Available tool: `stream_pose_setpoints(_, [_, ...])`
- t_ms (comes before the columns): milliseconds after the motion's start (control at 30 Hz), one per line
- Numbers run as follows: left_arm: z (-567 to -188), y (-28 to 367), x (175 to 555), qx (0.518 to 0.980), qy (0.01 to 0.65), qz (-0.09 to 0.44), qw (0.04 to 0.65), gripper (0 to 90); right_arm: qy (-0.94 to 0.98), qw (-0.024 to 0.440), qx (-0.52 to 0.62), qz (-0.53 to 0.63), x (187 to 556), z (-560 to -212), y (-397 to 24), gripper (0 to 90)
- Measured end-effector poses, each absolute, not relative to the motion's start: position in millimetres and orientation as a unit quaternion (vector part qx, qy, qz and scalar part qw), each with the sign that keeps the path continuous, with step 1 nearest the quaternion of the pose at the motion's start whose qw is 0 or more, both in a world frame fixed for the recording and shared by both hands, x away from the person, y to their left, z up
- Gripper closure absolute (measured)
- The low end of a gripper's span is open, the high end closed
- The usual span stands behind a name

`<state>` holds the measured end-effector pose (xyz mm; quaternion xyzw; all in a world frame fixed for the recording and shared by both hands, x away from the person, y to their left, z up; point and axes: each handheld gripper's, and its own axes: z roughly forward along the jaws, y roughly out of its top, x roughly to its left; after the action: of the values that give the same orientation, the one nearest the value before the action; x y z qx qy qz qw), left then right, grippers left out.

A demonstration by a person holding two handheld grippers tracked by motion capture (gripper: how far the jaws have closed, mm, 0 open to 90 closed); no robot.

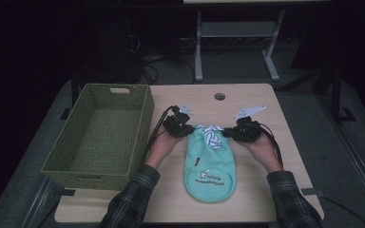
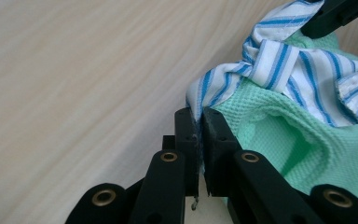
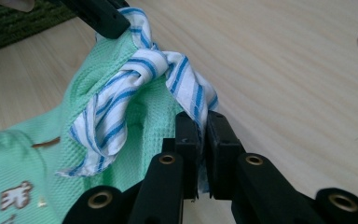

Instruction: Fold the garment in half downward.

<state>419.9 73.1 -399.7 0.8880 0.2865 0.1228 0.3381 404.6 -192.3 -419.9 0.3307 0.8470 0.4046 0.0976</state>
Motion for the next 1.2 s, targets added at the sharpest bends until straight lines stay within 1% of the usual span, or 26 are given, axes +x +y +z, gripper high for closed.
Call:
stream_pose_setpoints(67, [-392, 73, 417, 0.887, 0.281, 0.136, 0.342, 85.6, 0.847, 0.112, 0.321, 0.408, 402, -409, -192, 84.5])
stream_pose_setpoints(100, [-389, 74, 416, 0.887, 0.277, 0.141, 0.343, 85.6, 0.847, 0.112, 0.321, 0.408, 402, -409, -192, 84.5])
stream_pose_setpoints(133, [-386, 73, 414, 0.884, 0.276, 0.144, 0.348, 85.6, 0.846, 0.124, 0.316, 0.411, 398, -401, -192, 84.4])
stream_pose_setpoints(400, [-367, 74, 407, 0.88, 0.263, 0.16, 0.362, 85.6, 0.841, 0.146, 0.303, 0.424, 391, -384, -195, 84.3])
stream_pose_setpoints(567, [-357, 73, 398, 0.874, 0.25, 0.185, 0.373, 85.5, 0.832, 0.166, 0.297, 0.439, 385, -376, -198, 84.3])
stream_pose_setpoints(667, [-366, 70, 395, 0.876, 0.244, 0.19, 0.37, 85.5, 0.832, 0.182, 0.295, 0.432, 380, -384, -196, 84.3])
stream_pose_setpoints(767, [-377, 69, 393, 0.881, 0.243, 0.183, 0.363, 85.5, 0.837, 0.182, 0.298, 0.421, 377, -401, -195, 84.2])
stream_pose_setpoints(867, [-384, 70, 392, 0.882, 0.244, 0.176, 0.364, 85.5, 0.836, 0.177, 0.303, 0.421, 375, -410, -195, 84.2])
stream_pose_setpoints(1033, [-386, 70, 388, 0.878, 0.235, 0.186, 0.374, 85.4, 0.838, 0.188, 0.298, 0.416, 371, -411, -195, 84.0])
stream_pose_setpoints(1133, [-378, 70, 389, 0.872, 0.233, 0.199, 0.382, 85.4, 0.833, 0.2, 0.298, 0.421, 373, -405, -196, 84.0])
stream_pose_setpoints(1167, [-374, 70, 389, 0.869, 0.232, 0.205, 0.386, 85.4, 0.828, 0.215, 0.296, 0.426, 374, -397, -195, 83.7])
stream_pose_setpoints(1200, [-370, 71, 389, 0.866, 0.232, 0.21, 0.39, 85.4, 0.828, 0.215, 0.296, 0.426, 374, -397, -195, 83.7])
